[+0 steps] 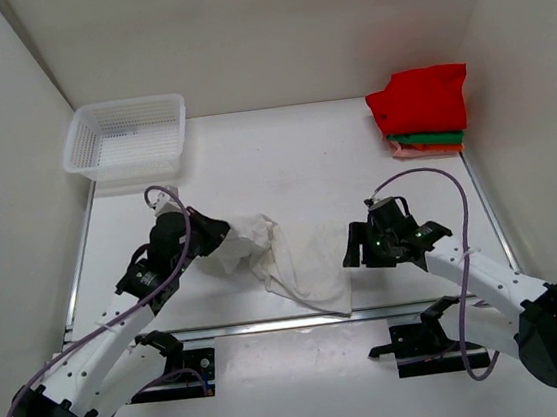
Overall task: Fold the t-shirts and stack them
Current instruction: Flatten out the tshirt
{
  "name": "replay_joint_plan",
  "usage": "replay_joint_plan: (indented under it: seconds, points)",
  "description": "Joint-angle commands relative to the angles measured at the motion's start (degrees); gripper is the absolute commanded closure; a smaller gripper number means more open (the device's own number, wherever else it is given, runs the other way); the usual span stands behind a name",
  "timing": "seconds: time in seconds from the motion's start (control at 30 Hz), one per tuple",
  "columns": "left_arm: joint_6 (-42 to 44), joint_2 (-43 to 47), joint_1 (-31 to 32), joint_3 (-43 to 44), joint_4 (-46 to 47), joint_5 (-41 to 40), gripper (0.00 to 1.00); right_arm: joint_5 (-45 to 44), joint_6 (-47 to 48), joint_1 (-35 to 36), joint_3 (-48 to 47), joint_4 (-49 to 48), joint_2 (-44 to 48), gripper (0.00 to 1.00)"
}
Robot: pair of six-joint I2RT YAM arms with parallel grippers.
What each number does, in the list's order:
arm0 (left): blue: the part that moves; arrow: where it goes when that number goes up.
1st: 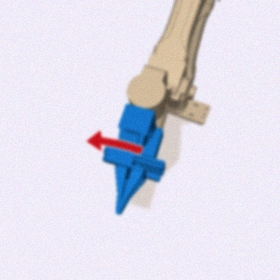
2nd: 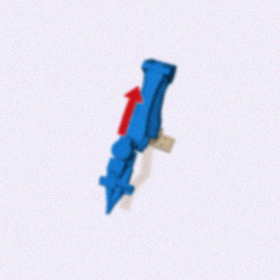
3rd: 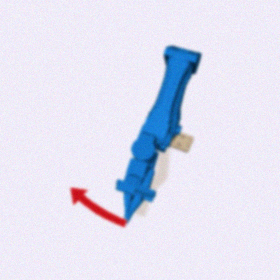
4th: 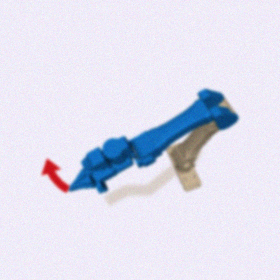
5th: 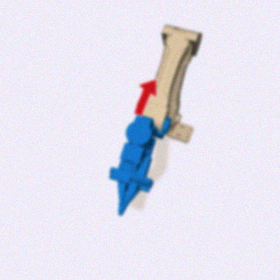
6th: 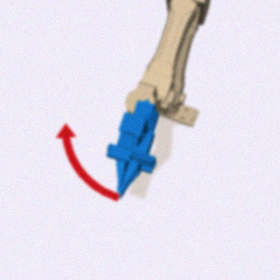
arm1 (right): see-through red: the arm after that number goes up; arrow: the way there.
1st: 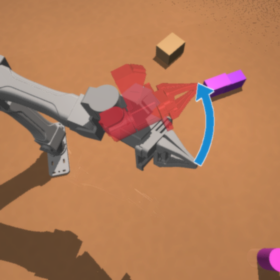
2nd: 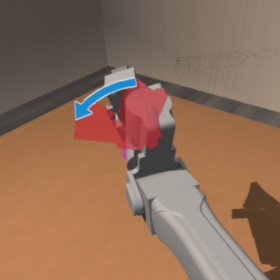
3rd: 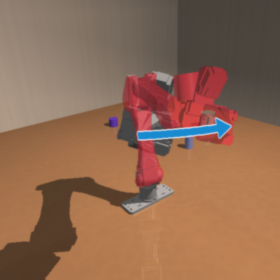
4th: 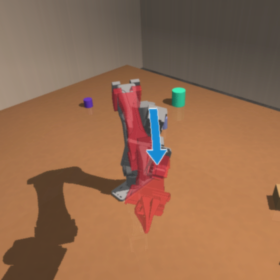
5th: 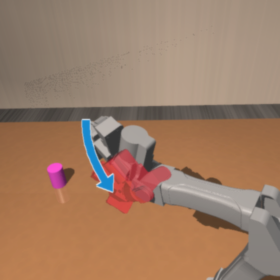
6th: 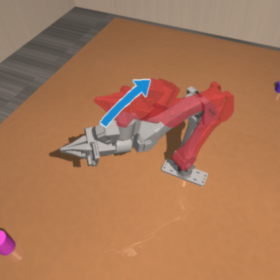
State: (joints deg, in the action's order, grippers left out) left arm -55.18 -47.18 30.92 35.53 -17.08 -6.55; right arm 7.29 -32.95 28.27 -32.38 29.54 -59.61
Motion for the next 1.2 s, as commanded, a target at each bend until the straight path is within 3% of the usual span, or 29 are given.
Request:
replay_joint_plan:
  seconds: [0.0,0.2,0.37,0.43,0.63,0.7,0.87,1.03,1.17]
  points:
    - [1.2,0.2,-2.4,5.5,-3.0,3.6,1.00,2.3,-4.9,4.7,4.1,1.3,4.1,0.43]
    - [0.5,-0.1,-2.4,7.1,-1.6,4.6,1.00,1.2,-13.9,16.7,9.7,-3.4,3.1,0.47]
    - [0.3,1.6,-3.5,6.5,-1.8,4.8,1.00,2.5,-18.0,22.0,12.7,-6.9,2.9,0.77]
    - [0.2,2.2,-3.8,5.4,-1.6,5.4,1.00,2.6,-17.9,22.1,12.7,-6.8,2.8,0.82]
    - [0.2,2.4,-4.1,5.3,-1.6,5.9,1.00,2.8,-16.4,20.8,10.5,-2.7,5.7,0.88]
    - [0.2,2.2,-4.2,5.3,-1.6,6.3,1.00,3.4,-15.7,19.3,9.9,-1.9,7.3,1.00]
    - [3.0,0.7,-6.6,9.0,-4.0,7.8,1.00,4.0,-11.5,13.8,2.3,2.2,13.1,1.00]
    - [5.9,-2.6,-9.8,16.3,-7.2,11.5,1.00,8.4,-4.9,6.1,-6.2,7.2,12.5,1.00]
    - [6.7,-2.3,-10.9,19.0,-7.8,12.5,1.00,7.0,-1.0,2.7,-8.5,10.0,12.5,1.00]
